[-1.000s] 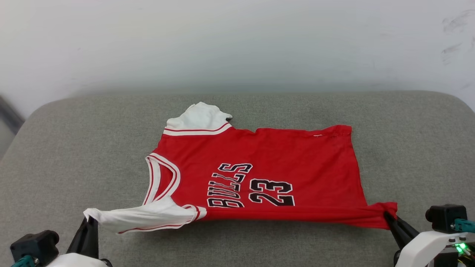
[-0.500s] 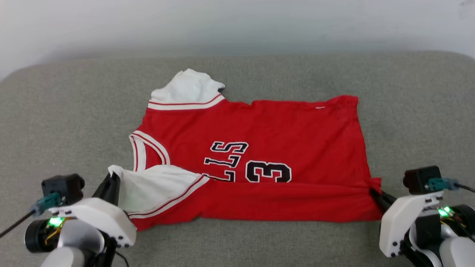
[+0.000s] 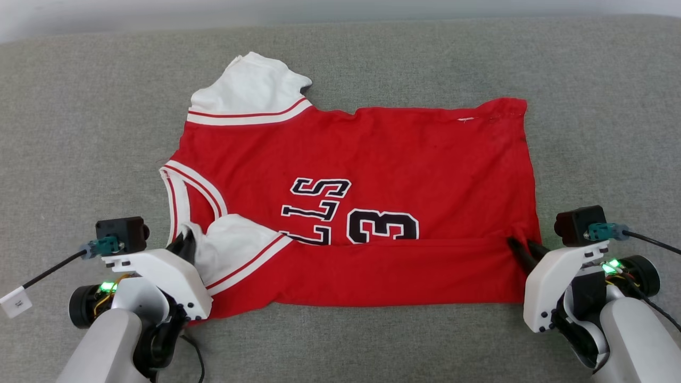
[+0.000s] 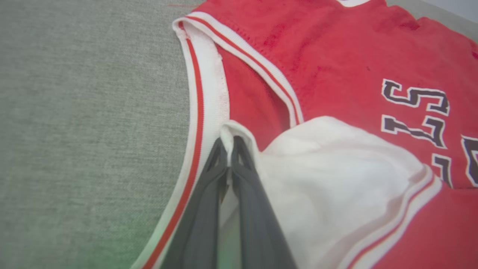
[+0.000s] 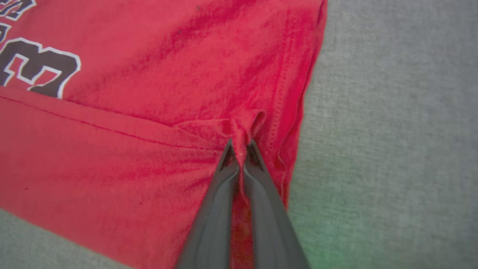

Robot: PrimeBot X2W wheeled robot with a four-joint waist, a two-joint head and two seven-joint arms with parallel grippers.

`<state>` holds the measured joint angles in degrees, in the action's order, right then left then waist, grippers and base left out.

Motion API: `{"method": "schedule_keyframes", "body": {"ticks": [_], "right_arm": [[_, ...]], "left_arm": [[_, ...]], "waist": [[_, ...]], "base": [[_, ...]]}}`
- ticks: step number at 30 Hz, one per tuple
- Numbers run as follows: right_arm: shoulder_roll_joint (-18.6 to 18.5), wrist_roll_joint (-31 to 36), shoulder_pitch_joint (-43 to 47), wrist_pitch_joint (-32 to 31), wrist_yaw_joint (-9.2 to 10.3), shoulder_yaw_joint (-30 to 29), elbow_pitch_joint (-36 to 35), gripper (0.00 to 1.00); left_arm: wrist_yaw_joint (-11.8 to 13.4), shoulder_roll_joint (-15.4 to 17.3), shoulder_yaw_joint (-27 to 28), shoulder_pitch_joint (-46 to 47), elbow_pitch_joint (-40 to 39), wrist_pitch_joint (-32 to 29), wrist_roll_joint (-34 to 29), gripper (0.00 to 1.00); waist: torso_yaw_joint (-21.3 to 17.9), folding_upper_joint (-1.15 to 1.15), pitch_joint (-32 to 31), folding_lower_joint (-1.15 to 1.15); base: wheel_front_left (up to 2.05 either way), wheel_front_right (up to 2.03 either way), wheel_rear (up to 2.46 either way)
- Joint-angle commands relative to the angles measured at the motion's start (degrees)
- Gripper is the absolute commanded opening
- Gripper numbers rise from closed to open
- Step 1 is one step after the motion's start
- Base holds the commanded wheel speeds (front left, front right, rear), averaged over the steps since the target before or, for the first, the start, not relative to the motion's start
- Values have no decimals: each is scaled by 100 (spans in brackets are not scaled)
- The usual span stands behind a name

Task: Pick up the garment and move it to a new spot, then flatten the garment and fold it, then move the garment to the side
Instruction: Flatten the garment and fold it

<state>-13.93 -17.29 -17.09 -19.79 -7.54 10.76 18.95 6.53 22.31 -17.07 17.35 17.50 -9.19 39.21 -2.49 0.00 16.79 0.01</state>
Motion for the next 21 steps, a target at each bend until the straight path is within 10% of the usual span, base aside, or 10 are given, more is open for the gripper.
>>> {"method": "schedule_keyframes", "body": {"ticks": [1, 11, 21], "right_arm": [[16, -33, 48, 11, 10, 68, 208, 100], [46, -291, 356, 1359, 8, -27, -116, 100], [441, 269, 1134, 2095, 7, -729, -1535, 100]], "left_arm": [[-42, -53, -30, 63, 127, 6, 25, 100], [-100, 169, 209, -59, 363, 247, 160, 100], [218, 968, 389, -713, -1070, -659, 262, 100]], "waist": [[-7, 0, -6, -1], [-104, 0, -427, -1], [-259, 0, -1056, -1]], "base": [[0, 0, 0], [0, 0, 0], [0, 0, 0]]}}
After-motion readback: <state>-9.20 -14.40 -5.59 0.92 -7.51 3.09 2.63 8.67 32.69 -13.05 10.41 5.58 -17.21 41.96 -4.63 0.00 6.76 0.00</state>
